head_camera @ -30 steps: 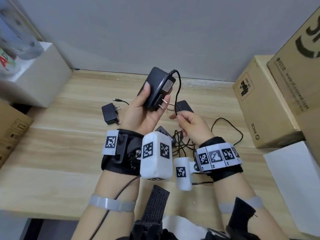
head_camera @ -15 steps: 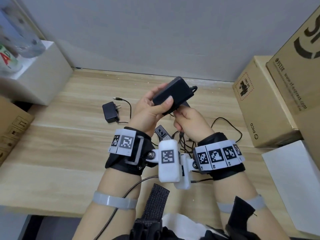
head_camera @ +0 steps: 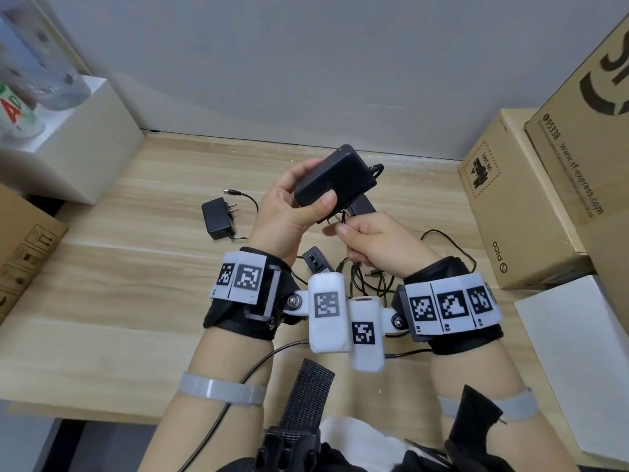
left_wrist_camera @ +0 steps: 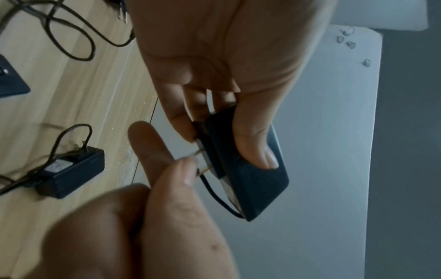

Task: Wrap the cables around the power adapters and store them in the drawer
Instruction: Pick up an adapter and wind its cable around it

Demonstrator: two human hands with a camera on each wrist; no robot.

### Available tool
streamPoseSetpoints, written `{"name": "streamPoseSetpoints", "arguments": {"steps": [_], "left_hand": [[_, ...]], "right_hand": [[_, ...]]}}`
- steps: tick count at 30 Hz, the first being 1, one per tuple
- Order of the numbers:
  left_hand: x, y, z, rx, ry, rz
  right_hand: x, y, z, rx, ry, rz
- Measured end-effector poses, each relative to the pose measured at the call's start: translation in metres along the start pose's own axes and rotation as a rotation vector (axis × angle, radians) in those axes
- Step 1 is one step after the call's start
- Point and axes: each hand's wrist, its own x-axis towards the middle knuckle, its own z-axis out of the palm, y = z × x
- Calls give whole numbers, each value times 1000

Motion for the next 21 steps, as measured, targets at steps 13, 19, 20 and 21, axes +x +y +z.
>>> {"name": "streamPoseSetpoints", "arguments": {"steps": [13, 19, 20, 21], "left_hand": [[7, 0, -7, 438, -39, -92], [11, 8, -14, 670, -218, -137], [10, 9, -15, 674, -254, -162], [8, 9, -15, 664, -297, -186]], "right_hand": [[-8, -9, -7, -83, 216, -189], [-5, -3, -12, 71, 352, -186], [-4, -1, -15, 117, 385, -194], [-3, 0, -18, 141, 411, -202]]}}
